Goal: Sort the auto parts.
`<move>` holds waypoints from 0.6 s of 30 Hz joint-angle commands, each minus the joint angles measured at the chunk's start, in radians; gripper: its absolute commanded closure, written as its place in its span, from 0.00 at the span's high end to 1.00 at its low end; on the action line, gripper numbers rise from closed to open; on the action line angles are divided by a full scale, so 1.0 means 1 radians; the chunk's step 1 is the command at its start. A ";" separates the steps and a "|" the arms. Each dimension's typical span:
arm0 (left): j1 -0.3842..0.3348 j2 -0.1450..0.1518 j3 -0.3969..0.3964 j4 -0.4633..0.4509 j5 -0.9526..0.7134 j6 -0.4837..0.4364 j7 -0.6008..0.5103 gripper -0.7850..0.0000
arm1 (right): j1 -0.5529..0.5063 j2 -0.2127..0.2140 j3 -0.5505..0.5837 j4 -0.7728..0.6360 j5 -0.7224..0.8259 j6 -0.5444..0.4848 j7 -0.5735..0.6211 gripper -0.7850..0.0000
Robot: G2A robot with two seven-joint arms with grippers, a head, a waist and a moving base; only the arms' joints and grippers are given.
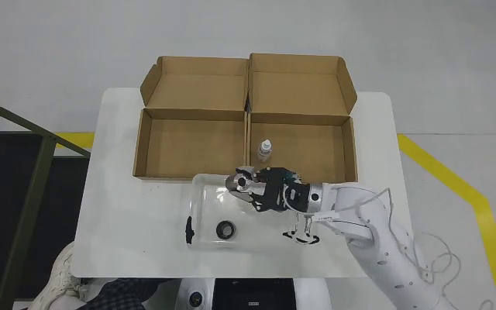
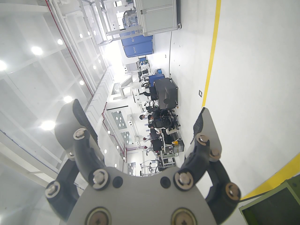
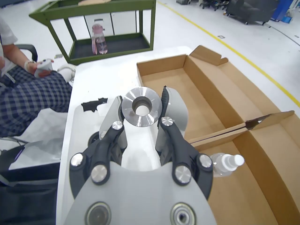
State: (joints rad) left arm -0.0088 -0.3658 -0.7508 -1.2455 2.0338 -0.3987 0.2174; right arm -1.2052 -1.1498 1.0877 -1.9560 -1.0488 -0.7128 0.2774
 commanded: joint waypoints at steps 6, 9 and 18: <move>0.000 0.000 0.000 0.000 0.000 0.000 0.000 1.00 | -0.029 0.012 0.097 -0.039 0.062 -0.014 -0.067 0.00; 0.000 0.000 0.000 0.000 0.000 0.000 0.000 1.00 | -0.038 0.015 0.132 -0.057 0.093 -0.018 -0.093 0.00; 0.000 0.000 0.000 0.000 0.000 0.000 0.000 1.00 | -0.056 0.022 0.199 -0.099 0.161 -0.037 -0.151 0.00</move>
State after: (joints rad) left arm -0.0088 -0.3658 -0.7508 -1.2455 2.0338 -0.3987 0.2174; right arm -1.2602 -1.1279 1.2827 -2.0530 -0.8908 -0.7487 0.1297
